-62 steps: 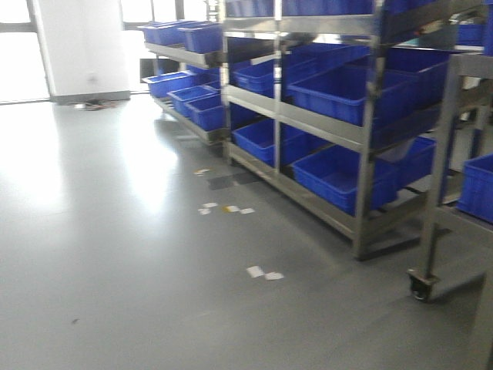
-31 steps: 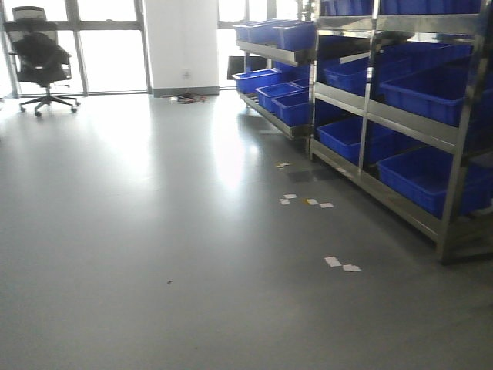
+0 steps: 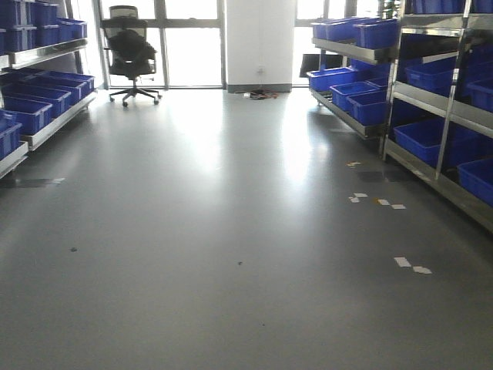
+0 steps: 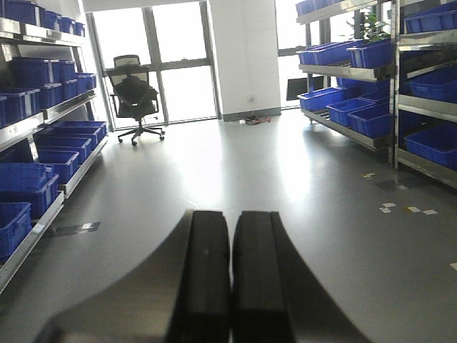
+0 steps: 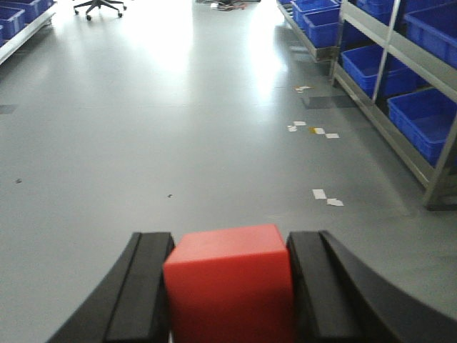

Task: Pick red cube and place on left shelf
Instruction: 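Drive forward down the aisle holding the red cube in the right gripper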

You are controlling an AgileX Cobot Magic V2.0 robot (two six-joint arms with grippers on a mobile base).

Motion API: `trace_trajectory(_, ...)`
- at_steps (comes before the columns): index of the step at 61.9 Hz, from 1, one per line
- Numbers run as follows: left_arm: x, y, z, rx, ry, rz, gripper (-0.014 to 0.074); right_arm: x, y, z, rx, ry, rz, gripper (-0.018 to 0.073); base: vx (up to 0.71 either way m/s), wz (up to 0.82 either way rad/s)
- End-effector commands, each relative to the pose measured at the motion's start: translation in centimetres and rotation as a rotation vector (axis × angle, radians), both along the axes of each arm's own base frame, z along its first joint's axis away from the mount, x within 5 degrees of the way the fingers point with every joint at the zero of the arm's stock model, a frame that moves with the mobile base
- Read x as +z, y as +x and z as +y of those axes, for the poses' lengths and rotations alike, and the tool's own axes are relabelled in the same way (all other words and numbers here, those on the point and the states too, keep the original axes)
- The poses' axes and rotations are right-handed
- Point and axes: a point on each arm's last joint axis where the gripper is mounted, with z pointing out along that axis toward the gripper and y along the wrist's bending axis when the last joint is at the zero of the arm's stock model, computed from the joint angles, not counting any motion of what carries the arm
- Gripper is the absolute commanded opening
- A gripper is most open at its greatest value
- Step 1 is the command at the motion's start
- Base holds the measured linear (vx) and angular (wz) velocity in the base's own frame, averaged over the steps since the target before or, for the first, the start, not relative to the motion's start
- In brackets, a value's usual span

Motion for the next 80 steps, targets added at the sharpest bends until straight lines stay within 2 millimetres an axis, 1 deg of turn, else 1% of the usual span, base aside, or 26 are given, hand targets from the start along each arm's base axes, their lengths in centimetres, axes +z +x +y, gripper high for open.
trace_trajectory(1, -0.03, 0.09, -0.01, -0.003, -0.006, -0.053, 0.0106, 1.65, 0.11, 0.05, 0.008, -0.011, -0.104, 0.0057, -0.04, 0.26)
trace_trajectory(17, -0.03, 0.09, -0.01, -0.003, -0.006, -0.053, 0.0106, 1.51, 0.13, 0.03, 0.005, -0.011, -0.088, 0.0057, 0.0, 0.14)
trace_trajectory(37, -0.03, 0.09, -0.01, -0.003, -0.006, -0.053, 0.0106, 1.5, 0.09, 0.02, 0.005, -0.011, -0.088, 0.0057, 0.17, 0.08)
trace_trajectory(60, -0.03, 0.09, -0.01, -0.003, -0.006, -0.053, 0.0106, 1.5, 0.09, 0.02, 0.005, -0.011, -0.088, 0.0057, 0.31, 0.23)
trace_trajectory(80, -0.03, 0.09, -0.01, -0.003, -0.006, -0.053, 0.0106, 1.5, 0.09, 0.02, 0.005, -0.011, -0.088, 0.0057, 0.45, 0.07)
